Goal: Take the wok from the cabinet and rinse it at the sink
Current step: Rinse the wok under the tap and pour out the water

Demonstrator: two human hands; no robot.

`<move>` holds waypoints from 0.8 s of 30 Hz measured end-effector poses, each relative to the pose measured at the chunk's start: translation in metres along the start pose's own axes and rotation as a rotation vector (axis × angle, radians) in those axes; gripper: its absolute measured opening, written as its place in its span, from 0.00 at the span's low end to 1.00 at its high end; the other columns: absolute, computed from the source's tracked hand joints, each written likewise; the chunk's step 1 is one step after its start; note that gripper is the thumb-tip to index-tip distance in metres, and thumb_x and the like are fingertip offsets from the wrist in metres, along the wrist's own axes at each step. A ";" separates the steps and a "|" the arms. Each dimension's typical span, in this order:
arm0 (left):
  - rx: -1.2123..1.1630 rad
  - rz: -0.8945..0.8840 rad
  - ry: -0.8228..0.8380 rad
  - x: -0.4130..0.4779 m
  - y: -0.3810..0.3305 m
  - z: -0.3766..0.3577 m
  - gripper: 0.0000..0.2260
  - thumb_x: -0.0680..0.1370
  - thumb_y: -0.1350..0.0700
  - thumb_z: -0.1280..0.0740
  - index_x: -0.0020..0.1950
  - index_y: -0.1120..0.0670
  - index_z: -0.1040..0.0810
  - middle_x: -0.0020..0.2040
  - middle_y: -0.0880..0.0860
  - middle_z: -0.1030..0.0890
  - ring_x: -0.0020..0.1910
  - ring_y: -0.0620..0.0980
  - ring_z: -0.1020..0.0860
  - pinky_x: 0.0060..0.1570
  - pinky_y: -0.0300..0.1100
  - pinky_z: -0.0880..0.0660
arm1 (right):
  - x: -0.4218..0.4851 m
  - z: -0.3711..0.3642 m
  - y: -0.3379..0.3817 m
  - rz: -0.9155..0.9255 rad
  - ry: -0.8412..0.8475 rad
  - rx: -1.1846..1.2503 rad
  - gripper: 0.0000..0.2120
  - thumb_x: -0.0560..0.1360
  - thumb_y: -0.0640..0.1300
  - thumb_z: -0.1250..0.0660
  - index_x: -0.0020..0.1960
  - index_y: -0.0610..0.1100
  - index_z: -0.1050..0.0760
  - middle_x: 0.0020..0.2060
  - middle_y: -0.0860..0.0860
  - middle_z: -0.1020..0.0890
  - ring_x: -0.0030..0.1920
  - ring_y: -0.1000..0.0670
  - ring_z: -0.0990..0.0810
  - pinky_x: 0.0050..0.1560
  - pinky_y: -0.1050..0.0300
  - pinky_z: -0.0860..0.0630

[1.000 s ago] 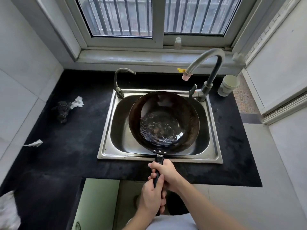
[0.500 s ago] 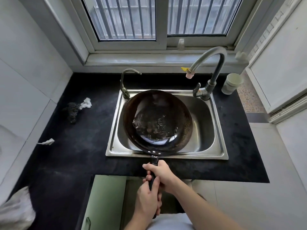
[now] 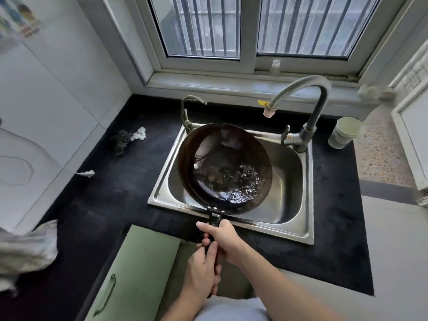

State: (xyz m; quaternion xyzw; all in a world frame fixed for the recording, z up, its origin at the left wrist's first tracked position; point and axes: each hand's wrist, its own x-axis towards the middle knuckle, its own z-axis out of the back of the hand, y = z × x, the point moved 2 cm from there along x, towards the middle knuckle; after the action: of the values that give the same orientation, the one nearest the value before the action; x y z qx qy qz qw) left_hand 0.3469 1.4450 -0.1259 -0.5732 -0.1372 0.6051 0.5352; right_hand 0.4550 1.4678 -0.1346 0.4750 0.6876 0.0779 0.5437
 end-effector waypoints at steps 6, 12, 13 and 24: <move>0.058 -0.060 -0.101 -0.012 0.000 -0.021 0.18 0.82 0.50 0.41 0.34 0.55 0.29 0.22 0.49 0.27 0.17 0.51 0.31 0.19 0.42 0.35 | -0.006 0.016 0.001 -0.047 0.067 0.030 0.19 0.77 0.40 0.28 0.32 0.41 0.33 0.24 0.49 0.32 0.23 0.52 0.31 0.40 0.51 0.18; 0.102 -0.102 -0.170 -0.020 -0.002 -0.027 0.17 0.82 0.52 0.41 0.33 0.51 0.30 0.22 0.48 0.27 0.18 0.50 0.32 0.23 0.45 0.33 | -0.007 0.018 -0.002 -0.050 0.094 0.026 0.18 0.79 0.40 0.30 0.34 0.41 0.33 0.23 0.50 0.31 0.21 0.54 0.31 0.37 0.52 0.17; 0.114 -0.109 -0.186 -0.020 0.000 -0.027 0.17 0.81 0.51 0.42 0.33 0.51 0.29 0.21 0.48 0.27 0.18 0.50 0.32 0.25 0.48 0.33 | -0.007 0.018 -0.002 -0.047 0.089 0.007 0.18 0.79 0.40 0.30 0.34 0.41 0.33 0.23 0.50 0.30 0.21 0.53 0.30 0.39 0.49 0.17; 0.397 -0.202 -0.302 -0.036 -0.009 -0.024 0.14 0.81 0.52 0.41 0.36 0.52 0.30 0.25 0.48 0.25 0.26 0.49 0.26 0.35 0.49 0.29 | -0.017 0.009 0.002 -0.009 0.121 -0.032 0.16 0.78 0.35 0.31 0.38 0.41 0.36 0.30 0.46 0.31 0.25 0.52 0.32 0.46 0.43 0.17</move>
State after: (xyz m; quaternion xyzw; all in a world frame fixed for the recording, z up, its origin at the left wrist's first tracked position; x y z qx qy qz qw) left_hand 0.3630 1.4094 -0.1066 -0.3438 -0.1507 0.6425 0.6680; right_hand 0.4633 1.4523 -0.1252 0.4577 0.7198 0.1150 0.5091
